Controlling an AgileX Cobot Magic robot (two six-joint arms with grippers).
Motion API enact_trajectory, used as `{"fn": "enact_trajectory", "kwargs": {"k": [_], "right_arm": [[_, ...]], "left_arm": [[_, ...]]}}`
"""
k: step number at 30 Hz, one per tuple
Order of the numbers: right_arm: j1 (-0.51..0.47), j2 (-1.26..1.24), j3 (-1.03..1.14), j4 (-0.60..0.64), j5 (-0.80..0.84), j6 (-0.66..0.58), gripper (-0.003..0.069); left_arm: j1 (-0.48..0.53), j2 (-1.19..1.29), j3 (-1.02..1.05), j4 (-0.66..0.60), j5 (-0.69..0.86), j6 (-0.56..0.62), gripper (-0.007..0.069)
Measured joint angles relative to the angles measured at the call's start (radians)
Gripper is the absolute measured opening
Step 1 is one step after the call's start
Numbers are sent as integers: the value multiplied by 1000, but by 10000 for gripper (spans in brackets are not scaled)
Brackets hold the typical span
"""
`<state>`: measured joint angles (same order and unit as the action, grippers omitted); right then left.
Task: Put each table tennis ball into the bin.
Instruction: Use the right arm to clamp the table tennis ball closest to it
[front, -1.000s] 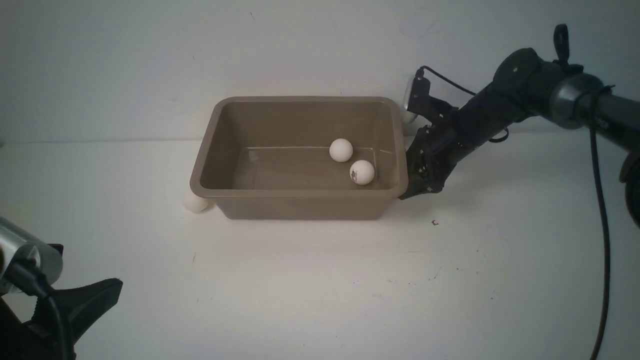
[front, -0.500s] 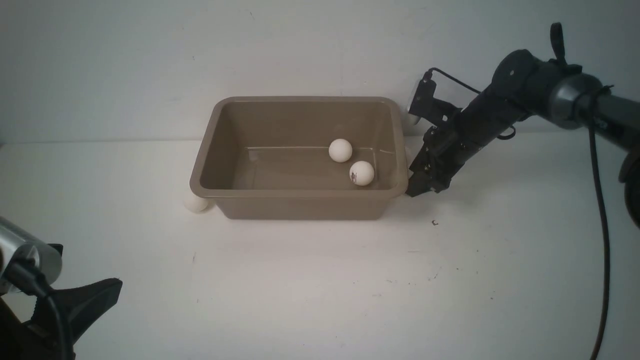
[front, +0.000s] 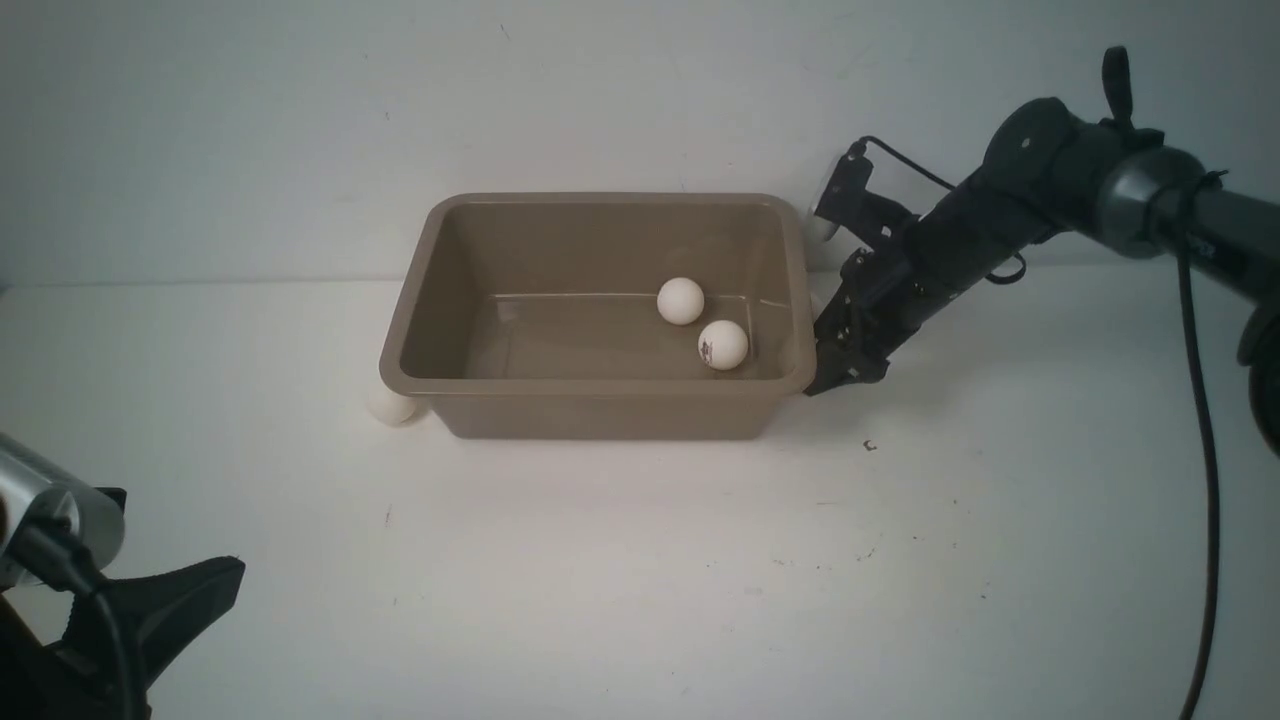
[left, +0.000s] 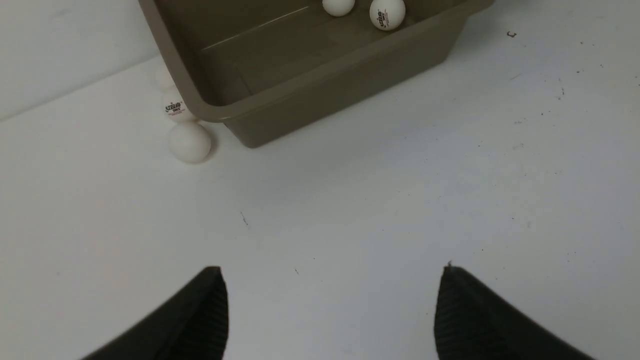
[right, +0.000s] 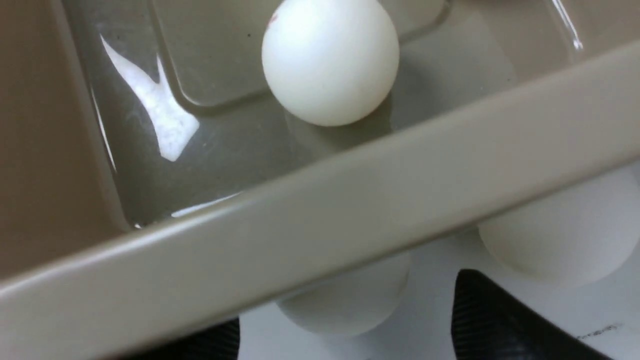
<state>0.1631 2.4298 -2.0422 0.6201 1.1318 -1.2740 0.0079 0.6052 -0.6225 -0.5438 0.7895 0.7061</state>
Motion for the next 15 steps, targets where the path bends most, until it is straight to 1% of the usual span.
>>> {"fn": "enact_trajectory", "kwargs": {"k": [15], "right_arm": [[0,8,0,52,-18,-1,522]], "left_arm": [[0,0,0,0,0,0,499]]}}
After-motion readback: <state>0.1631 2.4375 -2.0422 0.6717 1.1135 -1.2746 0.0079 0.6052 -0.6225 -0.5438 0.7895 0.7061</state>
